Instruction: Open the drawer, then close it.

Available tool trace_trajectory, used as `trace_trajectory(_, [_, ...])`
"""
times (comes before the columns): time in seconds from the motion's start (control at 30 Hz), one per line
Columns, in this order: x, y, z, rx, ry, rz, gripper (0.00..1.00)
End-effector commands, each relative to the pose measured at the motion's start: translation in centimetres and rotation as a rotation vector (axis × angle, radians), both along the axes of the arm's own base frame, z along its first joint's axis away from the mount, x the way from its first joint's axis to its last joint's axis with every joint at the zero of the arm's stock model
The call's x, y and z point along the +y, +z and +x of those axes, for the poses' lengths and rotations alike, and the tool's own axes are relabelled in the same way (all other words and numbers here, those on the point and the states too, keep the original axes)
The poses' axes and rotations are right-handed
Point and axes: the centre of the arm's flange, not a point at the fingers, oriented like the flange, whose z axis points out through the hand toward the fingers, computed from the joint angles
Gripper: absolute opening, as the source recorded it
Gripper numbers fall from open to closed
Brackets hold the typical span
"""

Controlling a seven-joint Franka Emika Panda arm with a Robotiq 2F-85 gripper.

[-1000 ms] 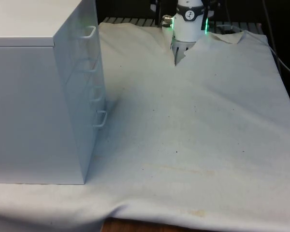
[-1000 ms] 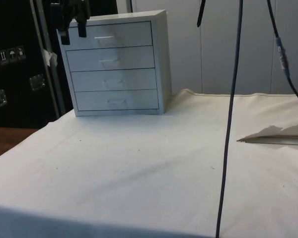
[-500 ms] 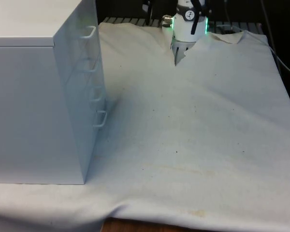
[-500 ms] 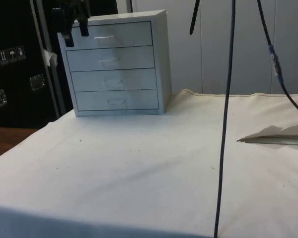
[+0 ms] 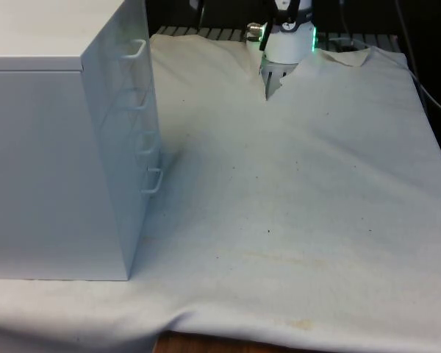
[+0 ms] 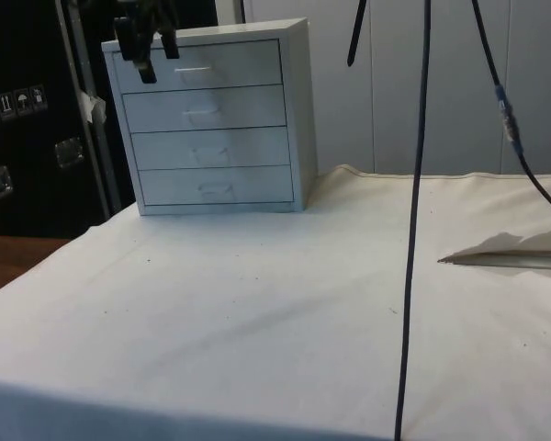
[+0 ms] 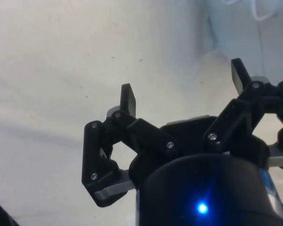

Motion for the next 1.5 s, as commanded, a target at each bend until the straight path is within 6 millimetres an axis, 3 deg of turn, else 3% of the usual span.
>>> trace_trajectory(0.0, [-0.3,0.0,0.0,0.004,0.003,-0.021,1.0])
trace_trajectory(0.97, [-1.4,-1.2,0.4,0.023,0.008,-0.208,1.0])
trace_trajectory(1.47, [-2.5,-2.5,0.3,-0.015,-0.018,-0.218,1.0])
